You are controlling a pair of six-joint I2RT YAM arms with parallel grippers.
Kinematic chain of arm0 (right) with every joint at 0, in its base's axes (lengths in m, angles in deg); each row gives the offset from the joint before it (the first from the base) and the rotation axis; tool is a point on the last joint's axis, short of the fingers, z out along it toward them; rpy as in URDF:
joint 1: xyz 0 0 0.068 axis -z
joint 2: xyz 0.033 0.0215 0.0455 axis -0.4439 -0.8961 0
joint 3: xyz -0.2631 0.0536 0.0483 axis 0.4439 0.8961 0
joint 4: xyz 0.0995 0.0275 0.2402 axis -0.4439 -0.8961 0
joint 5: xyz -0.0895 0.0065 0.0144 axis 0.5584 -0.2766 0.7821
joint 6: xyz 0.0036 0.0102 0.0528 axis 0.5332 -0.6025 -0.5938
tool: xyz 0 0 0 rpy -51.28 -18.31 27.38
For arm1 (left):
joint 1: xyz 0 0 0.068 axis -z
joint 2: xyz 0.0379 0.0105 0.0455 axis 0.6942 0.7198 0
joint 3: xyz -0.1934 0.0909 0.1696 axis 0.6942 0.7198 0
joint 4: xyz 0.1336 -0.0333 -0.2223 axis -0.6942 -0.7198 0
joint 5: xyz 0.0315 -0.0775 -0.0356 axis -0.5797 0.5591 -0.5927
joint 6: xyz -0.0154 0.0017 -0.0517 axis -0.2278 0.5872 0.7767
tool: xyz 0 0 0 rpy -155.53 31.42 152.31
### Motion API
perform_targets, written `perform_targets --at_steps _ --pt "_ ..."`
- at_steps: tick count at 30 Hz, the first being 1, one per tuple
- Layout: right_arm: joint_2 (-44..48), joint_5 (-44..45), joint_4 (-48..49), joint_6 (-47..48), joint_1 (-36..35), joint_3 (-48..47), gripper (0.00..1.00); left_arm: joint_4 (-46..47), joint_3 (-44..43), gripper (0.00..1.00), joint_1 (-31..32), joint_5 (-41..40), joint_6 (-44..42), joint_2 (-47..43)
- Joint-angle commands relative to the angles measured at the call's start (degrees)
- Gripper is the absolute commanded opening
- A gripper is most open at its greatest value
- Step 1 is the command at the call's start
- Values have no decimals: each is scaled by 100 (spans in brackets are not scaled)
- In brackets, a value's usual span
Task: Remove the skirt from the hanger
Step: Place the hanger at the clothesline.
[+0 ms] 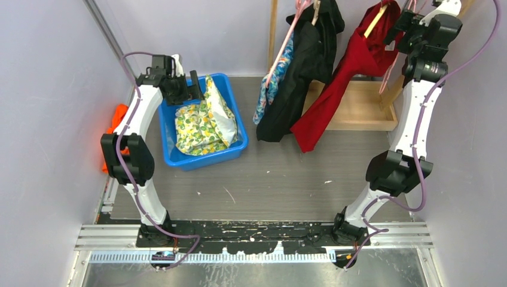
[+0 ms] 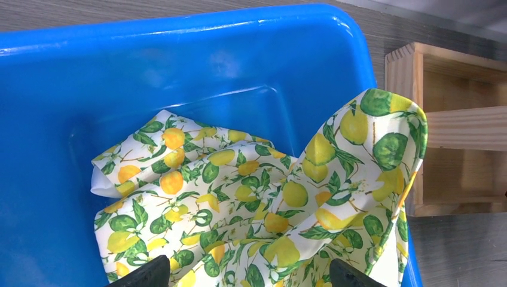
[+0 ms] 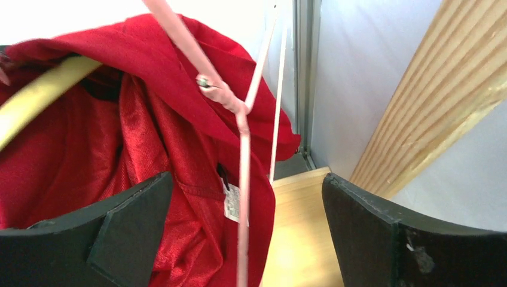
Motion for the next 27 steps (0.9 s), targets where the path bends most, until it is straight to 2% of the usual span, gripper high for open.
perform_targets --at_steps 1,8,18,22,27 --pt "36 232 134 93 -127 -481 100 184 -54 99 -23 -12 -108 -314" --pt "477 751 89 391 -397 -385 100 164 -156 99 -23 34 -148 -230" --pt "1975 2147 -262 1326 -1312 538 100 226 -192 99 -23 409 -121 -120" --pt "2473 2293 -347 1264 -1447 779 100 269 -138 99 -2 488 -92 -137" --pt "2582 2195 -597 1121 -1539 769 100 212 -165 99 35 347 -151 -173"
